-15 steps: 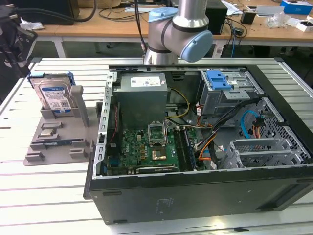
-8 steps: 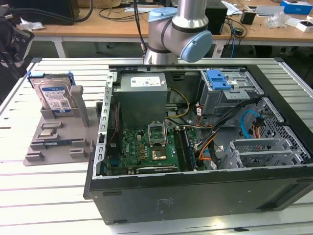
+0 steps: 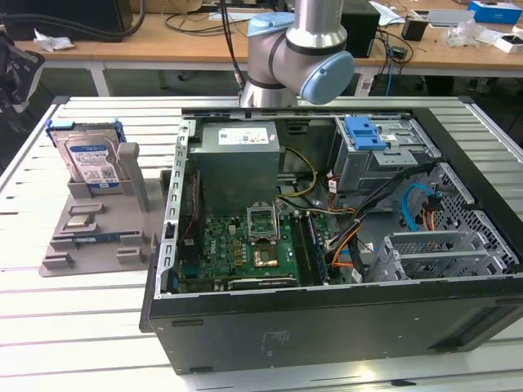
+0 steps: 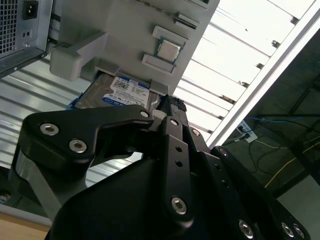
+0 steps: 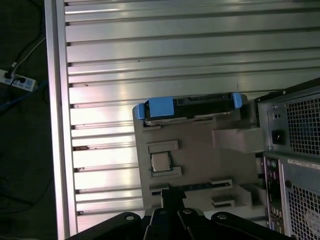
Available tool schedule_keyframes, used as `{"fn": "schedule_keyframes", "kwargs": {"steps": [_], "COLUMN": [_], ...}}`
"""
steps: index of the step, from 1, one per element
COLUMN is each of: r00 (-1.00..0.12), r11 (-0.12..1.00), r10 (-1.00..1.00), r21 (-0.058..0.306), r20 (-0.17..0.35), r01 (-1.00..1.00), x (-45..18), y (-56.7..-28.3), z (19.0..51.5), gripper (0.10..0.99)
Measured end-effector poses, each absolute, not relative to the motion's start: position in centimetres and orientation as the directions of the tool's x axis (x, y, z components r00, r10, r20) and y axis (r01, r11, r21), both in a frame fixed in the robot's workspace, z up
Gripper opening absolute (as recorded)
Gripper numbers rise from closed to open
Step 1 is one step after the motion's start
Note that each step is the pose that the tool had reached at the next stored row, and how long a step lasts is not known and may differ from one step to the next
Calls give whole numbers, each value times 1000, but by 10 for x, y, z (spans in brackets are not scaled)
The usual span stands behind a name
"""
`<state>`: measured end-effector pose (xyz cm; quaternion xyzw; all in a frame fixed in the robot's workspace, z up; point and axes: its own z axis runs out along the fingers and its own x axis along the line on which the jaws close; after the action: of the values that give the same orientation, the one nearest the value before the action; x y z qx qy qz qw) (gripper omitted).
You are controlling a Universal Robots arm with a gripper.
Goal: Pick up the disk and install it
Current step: 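Reach for the disk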
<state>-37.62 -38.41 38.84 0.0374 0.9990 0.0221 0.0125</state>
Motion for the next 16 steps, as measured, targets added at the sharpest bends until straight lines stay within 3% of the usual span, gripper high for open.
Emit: {"fn": "schedule_keyframes", "kwargs": {"steps": [16], "r00": [-997], "r11": [996], "r10": [75], "r21": [43], "r20": [-24], "r01": [74], "x": [-392], "y": [-365], "z": [385], "gripper": [106]}}
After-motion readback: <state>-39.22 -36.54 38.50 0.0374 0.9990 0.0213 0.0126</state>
